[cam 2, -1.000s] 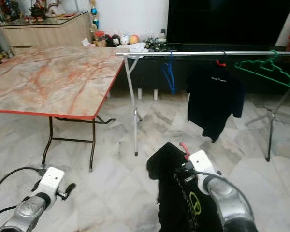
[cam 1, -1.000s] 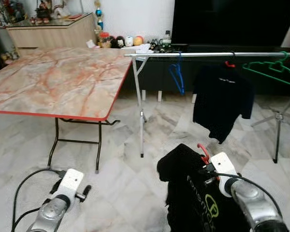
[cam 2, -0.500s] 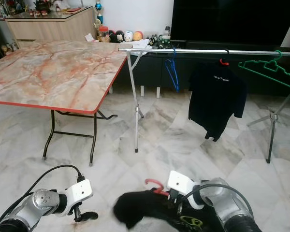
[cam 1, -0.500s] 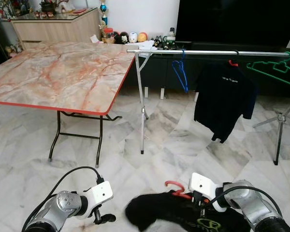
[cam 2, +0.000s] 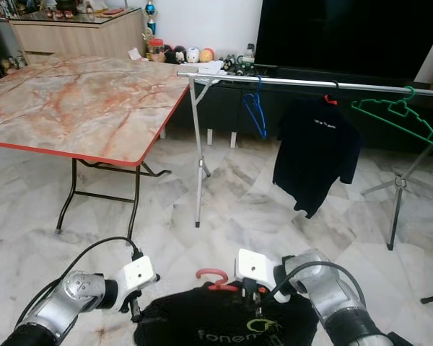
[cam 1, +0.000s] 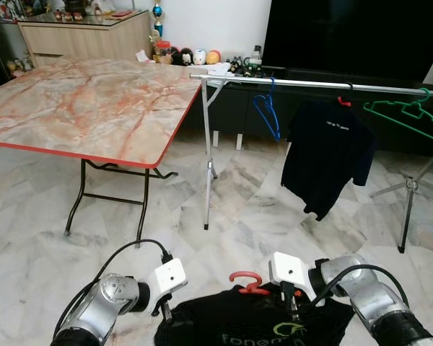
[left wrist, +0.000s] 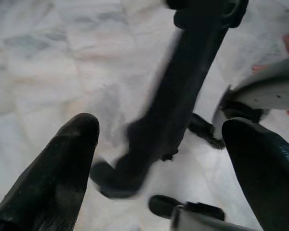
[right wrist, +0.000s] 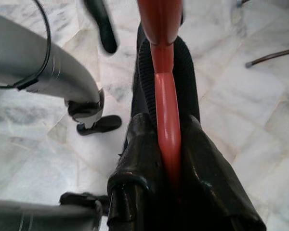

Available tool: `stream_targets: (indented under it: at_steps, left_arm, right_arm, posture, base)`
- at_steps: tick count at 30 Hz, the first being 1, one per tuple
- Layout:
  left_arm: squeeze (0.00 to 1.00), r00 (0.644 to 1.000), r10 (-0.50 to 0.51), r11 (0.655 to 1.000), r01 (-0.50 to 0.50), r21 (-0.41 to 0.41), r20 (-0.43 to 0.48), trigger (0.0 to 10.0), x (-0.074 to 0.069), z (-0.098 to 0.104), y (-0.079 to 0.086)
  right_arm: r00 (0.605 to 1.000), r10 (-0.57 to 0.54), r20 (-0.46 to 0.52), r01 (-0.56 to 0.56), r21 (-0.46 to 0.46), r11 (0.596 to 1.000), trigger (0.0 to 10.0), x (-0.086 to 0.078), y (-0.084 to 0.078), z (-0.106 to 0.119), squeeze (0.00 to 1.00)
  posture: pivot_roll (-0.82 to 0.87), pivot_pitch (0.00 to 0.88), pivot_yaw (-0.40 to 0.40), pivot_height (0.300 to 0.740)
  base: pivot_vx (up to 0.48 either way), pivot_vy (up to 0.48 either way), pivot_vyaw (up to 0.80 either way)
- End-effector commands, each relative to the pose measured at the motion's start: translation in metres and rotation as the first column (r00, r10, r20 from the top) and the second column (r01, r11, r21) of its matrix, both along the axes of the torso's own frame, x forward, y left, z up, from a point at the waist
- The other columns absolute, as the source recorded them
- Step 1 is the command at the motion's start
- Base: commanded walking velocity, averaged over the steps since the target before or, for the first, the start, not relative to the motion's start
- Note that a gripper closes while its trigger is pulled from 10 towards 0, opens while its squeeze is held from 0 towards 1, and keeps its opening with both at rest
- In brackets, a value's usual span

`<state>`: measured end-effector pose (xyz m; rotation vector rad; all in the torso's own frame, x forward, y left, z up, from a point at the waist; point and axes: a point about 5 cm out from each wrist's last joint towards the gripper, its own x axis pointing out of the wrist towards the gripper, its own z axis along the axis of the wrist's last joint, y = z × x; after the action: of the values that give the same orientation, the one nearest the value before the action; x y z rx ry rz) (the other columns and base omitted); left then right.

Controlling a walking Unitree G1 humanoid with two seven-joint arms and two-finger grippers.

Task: Hang hanger

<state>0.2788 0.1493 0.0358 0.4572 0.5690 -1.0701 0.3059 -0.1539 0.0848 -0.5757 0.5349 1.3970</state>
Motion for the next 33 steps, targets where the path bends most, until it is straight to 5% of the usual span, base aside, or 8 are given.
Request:
stream_targets:
  at_steps: [1, 5, 6, 22, 33]
  left_arm:
    - [0.0, 1.0, 0.001, 1.0, -0.001, 0.002, -0.001, 10.0, -0.002, 0.002, 0.0]
    - [0.0, 0.996, 0.084, 0.996, -0.083, -0.013, 0.024, 10.0, 0.003, 0.002, 0.003]
    - [0.0, 0.993, 0.114, 0.993, -0.114, -0.022, 0.022, 0.0, 0.005, 0.003, 0.003]
    - [0.0, 0.989, 0.15, 0.989, -0.15, 0.01, 0.009, 0.0, 0.004, -0.002, 0.009]
    - [0.0, 0.977, 0.211, 0.973, -0.209, -0.099, 0.017, 0.0, 0.009, 0.006, 0.004]
  right_arm:
    - [0.998, 0.019, 0.063, -0.023, 0.053, 0.998, 10.0, 0.008, 0.008, 0.016, 0.0]
    - [0.996, 0.034, 0.081, -0.041, 0.084, 0.996, 10.0, 0.009, 0.013, 0.024, 0.0]
    - [0.995, 0.036, 0.091, -0.044, 0.089, 0.995, 10.0, 0.009, 0.013, 0.026, 0.0]
    - [0.992, -0.004, 0.126, -0.009, 0.102, 0.995, 10.0, 0.014, 0.006, 0.035, 0.0]
    - [0.992, -0.005, 0.125, -0.009, 0.113, 0.994, 10.0, 0.014, 0.011, 0.033, 0.0]
  posture:
    - [0.11, 0.0, -0.039, 0.74]
    - [0.11, 0.0, -0.039, 0.74]
    - [0.1, 0.0, -0.039, 0.74]
    - [0.1, 0.0, -0.035, 0.74]
    - [0.1, 0.0, -0.038, 0.74]
  base:
    - [0.0, 0.0, 0.0]
    - [0.0, 0.0, 0.0]
    - [0.0, 0.0, 0.0]
    - [0.0, 0.0, 0.0]
    - [0.0, 0.0, 0.0]
